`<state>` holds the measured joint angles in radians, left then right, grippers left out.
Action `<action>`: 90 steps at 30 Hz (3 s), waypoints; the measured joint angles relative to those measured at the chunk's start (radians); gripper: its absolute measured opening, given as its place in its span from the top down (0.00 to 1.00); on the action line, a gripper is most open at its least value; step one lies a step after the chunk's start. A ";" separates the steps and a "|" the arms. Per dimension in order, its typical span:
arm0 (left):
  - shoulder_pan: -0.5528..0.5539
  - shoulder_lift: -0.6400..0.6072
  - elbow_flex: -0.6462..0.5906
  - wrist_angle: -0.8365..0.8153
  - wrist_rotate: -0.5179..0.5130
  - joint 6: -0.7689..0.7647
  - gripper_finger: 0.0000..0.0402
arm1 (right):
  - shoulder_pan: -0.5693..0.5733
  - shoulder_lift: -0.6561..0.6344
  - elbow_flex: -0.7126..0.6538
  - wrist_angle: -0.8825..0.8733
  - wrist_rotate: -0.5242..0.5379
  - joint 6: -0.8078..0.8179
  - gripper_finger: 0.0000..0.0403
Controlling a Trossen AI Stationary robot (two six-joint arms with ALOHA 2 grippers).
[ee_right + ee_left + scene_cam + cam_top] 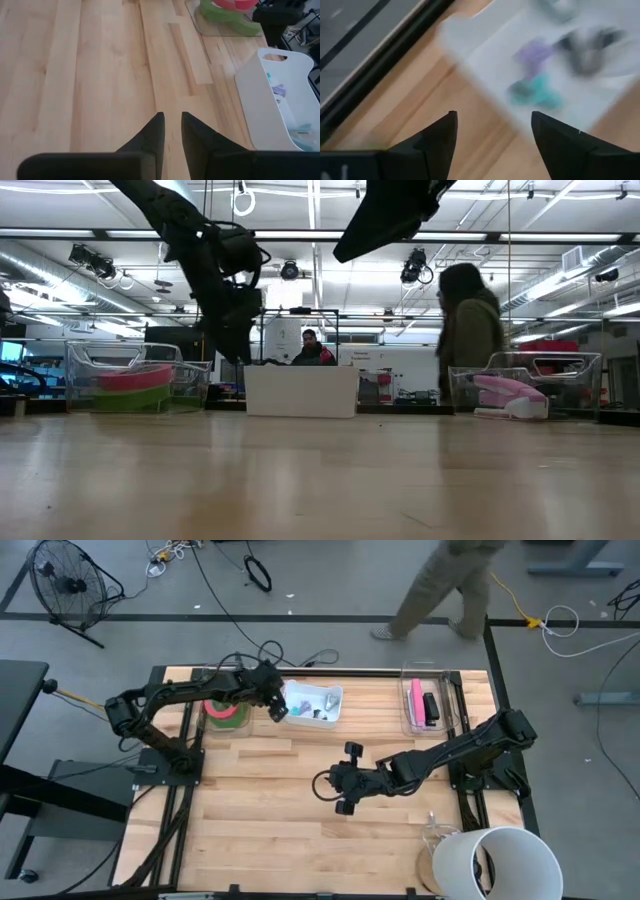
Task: Pick and place Stapler, Stapler remover, tape
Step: Return to Home Position
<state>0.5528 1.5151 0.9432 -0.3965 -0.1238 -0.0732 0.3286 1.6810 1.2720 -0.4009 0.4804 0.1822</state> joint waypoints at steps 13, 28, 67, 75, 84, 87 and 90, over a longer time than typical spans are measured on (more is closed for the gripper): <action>-0.022 -0.004 0.000 -0.037 0.099 -0.126 0.48 | 0.000 0.000 0.000 0.012 -0.002 0.019 0.84; -0.095 -0.003 0.000 0.064 0.028 -0.159 0.52 | 0.000 0.000 -0.001 0.013 -0.026 0.020 0.84; -0.075 0.123 -0.002 0.188 0.206 -0.442 0.52 | 0.000 -0.001 -0.001 0.020 -0.028 0.040 0.84; -0.086 0.123 -0.002 0.211 0.209 -0.422 0.52 | 0.000 -0.001 -0.001 0.019 -0.028 0.039 0.84; -0.083 0.082 -0.001 0.211 0.208 -0.312 0.52 | 0.000 -0.001 -0.001 0.019 -0.028 0.045 0.84; -0.086 0.045 -0.001 0.201 0.211 -0.271 0.52 | 0.000 -0.001 -0.001 0.018 -0.028 0.046 0.84; -0.089 -0.001 0.000 0.168 0.256 -0.233 0.52 | 0.000 -0.001 -0.001 0.018 -0.028 0.063 0.84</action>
<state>0.4638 1.5146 0.9428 -0.2284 0.1320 -0.3059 0.3290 1.6798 1.2709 -0.3832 0.4526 0.2453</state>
